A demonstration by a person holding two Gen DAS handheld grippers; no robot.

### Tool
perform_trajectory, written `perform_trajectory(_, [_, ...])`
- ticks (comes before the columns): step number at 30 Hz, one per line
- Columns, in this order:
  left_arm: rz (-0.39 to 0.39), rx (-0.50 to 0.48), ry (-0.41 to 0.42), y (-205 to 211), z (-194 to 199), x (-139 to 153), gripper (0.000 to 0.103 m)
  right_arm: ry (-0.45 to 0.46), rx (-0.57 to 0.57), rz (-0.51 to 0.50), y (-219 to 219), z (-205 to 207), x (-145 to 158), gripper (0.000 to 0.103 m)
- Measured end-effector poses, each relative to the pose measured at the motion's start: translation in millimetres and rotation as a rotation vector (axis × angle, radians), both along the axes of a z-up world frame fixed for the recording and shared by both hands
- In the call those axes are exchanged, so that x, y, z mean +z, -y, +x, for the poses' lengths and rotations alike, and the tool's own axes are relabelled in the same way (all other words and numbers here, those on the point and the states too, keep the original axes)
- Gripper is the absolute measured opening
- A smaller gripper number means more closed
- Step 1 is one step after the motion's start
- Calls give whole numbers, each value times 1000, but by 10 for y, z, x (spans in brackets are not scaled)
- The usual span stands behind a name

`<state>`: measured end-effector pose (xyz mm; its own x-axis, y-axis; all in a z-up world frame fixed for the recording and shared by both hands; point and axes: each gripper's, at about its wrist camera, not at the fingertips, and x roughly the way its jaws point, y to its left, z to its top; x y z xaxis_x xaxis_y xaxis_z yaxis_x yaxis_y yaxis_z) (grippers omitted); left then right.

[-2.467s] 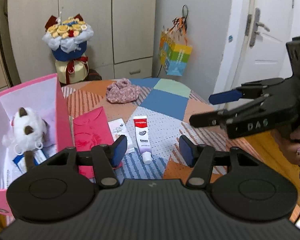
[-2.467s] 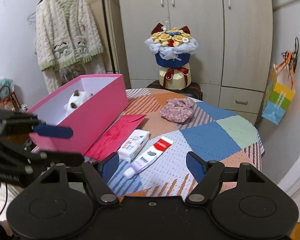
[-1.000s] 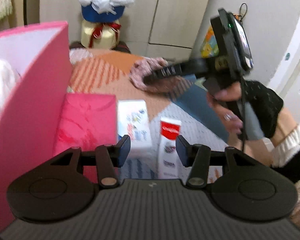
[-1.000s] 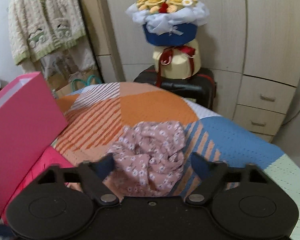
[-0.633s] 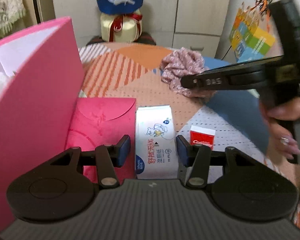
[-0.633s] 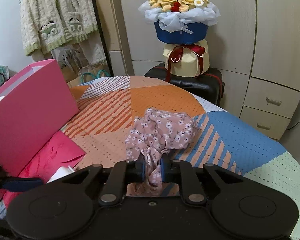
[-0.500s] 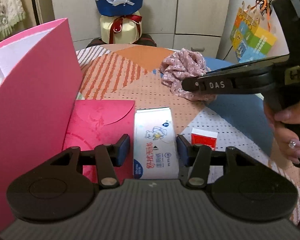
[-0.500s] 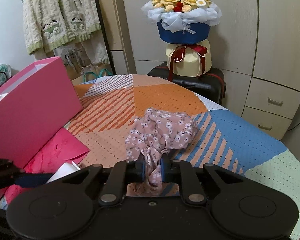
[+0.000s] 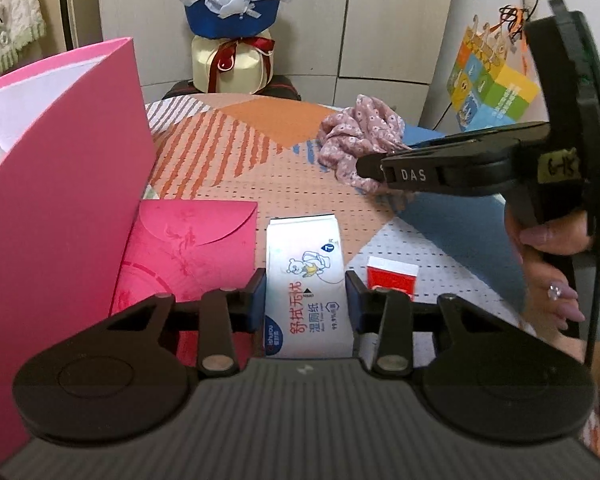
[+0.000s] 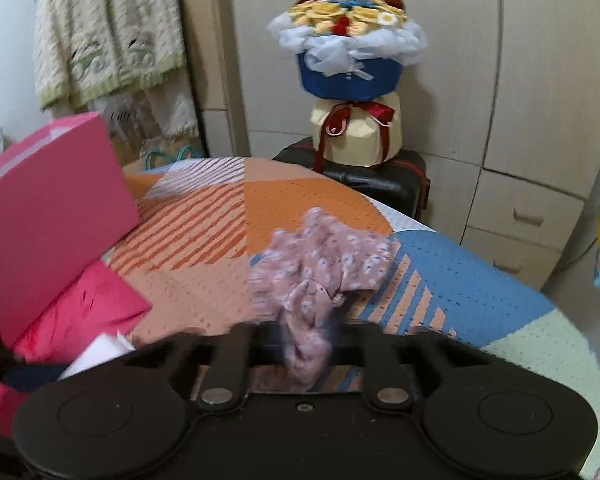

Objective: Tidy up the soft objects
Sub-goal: 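Grasp the white tissue pack with left gripper while right grasps pink scrunchie, then carry the tissue pack and scrunchie toward the pink box with both grippers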

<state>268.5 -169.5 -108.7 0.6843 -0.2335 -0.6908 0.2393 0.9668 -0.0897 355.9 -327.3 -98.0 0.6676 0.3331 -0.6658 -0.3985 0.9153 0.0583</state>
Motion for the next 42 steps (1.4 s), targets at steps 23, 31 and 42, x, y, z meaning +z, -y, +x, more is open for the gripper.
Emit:
perform_trajectory(23, [-139,-94,-2,-294,-840,401,38,14,-89,-32,-6,-1600,495,13])
perform_trajectory(31, [-173,-171,-64,-433,-1125,400,38,-25,-130,-48,-46,-2140,527,13])
perform_trajectory(42, [-172,-315,-176,-917,-1569,480,38,-87,-61,-17,-329,-2849,648,13])
